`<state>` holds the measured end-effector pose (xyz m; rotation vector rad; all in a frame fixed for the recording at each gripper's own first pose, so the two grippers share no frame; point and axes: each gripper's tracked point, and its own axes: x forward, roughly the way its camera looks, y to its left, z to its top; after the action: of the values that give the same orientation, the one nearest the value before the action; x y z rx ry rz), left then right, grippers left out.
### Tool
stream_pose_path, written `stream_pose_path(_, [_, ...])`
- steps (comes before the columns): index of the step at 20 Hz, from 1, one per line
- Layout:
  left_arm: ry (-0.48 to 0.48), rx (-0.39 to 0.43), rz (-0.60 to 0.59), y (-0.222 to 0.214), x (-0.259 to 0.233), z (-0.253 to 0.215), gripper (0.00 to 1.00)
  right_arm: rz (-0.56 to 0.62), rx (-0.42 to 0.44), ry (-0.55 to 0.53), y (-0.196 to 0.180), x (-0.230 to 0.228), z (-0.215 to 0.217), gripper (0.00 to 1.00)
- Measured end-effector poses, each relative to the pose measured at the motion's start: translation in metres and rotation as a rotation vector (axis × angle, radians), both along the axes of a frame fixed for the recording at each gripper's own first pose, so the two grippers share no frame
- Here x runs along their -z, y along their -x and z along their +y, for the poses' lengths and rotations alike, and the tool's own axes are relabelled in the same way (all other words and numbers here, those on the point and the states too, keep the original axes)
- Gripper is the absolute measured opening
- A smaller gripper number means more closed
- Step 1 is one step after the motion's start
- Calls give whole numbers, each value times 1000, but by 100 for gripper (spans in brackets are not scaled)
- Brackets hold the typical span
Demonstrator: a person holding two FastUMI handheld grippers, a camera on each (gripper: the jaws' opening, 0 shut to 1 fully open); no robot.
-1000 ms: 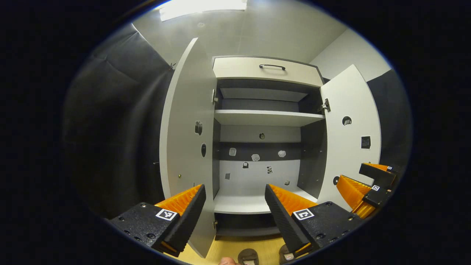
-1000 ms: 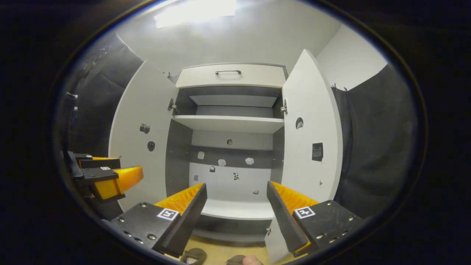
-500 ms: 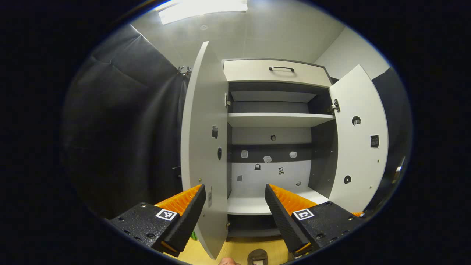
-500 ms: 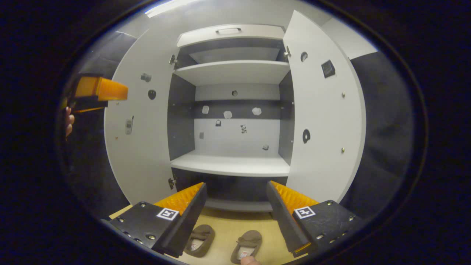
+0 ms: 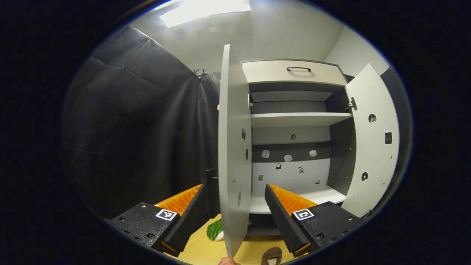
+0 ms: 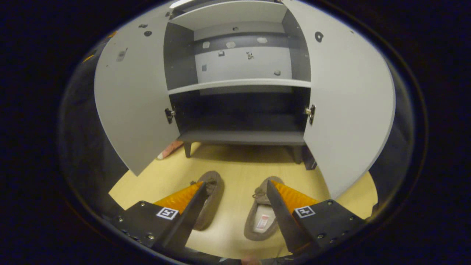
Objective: Grab one shoe with the right hand and put it into the shoe cabinet, grab the other shoe with the left hand and put it into the shoe cabinet; then close the right door with the right hand and the left door with the left hand.
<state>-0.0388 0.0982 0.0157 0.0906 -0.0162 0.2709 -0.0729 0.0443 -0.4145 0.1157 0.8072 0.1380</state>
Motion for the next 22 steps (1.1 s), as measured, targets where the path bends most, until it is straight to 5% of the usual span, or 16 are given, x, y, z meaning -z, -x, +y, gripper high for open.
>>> stream_pose_path(7, [-39, -124, 18, 24, -1, 36, 99, 199, -19, 42, 24, 95, -1, 99])
stream_pose_path(16, [-66, -273, 47, 45, 2, 69, 97, 257, -12, 138, -22, 157, -6, 99])
stream_pose_path(17, [-68, -281, 50, 44, 2, 71, 97, 249, -14, 177, -24, 160, -13, 95])
stream_pose_path(21, [-69, -294, 54, 46, 5, 75, 98, 233, -32, 303, -27, 163, -35, 8])
stream_pose_path(22, [-68, -294, 55, 47, 6, 75, 98, 243, -38, 304, -27, 161, -35, 9])
